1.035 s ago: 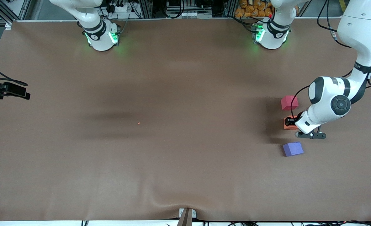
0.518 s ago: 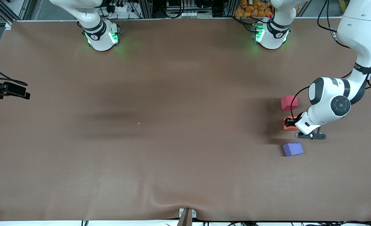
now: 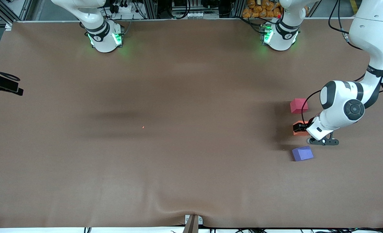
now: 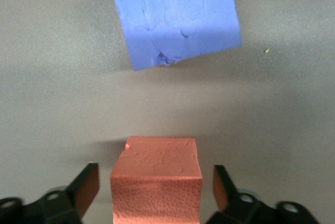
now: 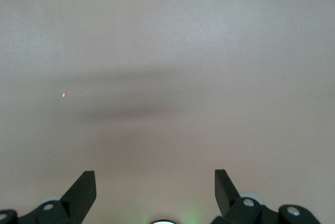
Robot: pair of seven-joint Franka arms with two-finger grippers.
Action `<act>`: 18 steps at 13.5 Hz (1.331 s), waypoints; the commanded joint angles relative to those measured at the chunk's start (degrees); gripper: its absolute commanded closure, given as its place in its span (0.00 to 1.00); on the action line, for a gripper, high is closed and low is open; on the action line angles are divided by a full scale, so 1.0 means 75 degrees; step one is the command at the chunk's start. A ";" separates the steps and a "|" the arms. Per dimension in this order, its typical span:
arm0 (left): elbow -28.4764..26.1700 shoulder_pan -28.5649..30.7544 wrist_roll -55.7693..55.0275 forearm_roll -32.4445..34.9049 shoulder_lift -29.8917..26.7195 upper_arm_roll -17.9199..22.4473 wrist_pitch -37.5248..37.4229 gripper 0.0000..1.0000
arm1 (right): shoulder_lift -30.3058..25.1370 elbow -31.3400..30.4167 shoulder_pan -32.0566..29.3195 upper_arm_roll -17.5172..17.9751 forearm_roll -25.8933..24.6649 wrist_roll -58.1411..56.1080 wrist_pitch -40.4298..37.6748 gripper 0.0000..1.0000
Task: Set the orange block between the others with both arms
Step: 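Lower the orange cube between the pink and blue cubes, then open the left gripper and lift it away from the cubes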
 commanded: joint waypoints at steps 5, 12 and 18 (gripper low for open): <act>0.0282 0.0016 -0.0115 0.0178 -0.0004 -0.0064 -0.0165 0.00 | -0.0059 0.0044 -0.0008 0.0098 -0.0345 0.0028 -0.0094 0.00; 0.1370 -0.0066 -0.0267 0.0167 -0.0355 -0.0343 -0.1874 0.00 | -0.0047 0.0055 -0.0008 0.0110 -0.0322 0.0040 -0.0083 0.00; 0.3386 -0.0042 -0.0244 0.0166 -0.0601 -0.1012 -0.4054 0.00 | -0.0047 0.0044 -0.0008 0.0121 -0.0322 0.0063 -0.0059 0.00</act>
